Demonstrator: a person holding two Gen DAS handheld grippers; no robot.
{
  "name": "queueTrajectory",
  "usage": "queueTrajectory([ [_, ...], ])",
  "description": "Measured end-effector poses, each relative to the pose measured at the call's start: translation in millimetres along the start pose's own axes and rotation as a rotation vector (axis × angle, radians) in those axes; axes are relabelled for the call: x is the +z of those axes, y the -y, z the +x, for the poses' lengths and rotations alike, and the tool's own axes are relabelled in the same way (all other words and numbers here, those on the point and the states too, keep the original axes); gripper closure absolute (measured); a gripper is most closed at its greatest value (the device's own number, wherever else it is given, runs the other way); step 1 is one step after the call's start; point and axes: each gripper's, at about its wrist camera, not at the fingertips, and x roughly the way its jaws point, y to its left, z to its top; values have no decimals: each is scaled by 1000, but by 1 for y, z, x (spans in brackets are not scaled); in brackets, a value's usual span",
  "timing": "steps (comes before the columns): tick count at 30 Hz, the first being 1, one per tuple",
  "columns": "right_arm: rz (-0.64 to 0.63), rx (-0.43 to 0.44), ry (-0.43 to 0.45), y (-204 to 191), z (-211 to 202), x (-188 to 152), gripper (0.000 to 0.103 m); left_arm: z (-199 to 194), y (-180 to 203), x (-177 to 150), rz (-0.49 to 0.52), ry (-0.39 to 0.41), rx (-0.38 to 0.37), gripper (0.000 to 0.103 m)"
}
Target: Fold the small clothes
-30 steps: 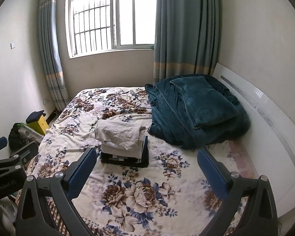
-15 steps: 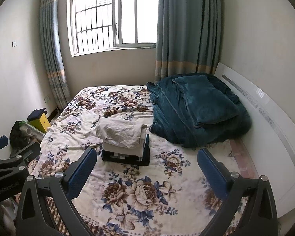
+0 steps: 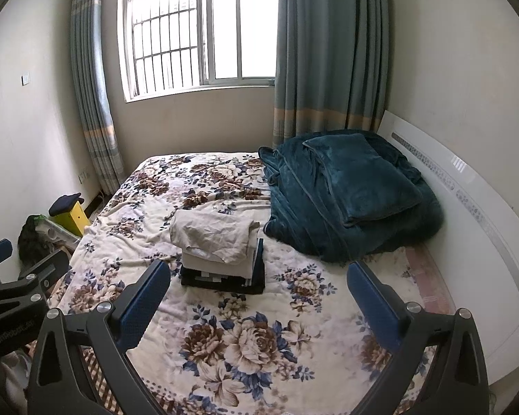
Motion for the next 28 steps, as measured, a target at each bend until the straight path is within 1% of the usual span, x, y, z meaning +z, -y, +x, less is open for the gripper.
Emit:
queueTrajectory([
  [7,2,-8,-6,-8,3,12,0,-1,0,1,-3,-1,-2,0],
  [28,8,-18,0,-4,7,12,0,-2,2,4,-8,5,-5,0],
])
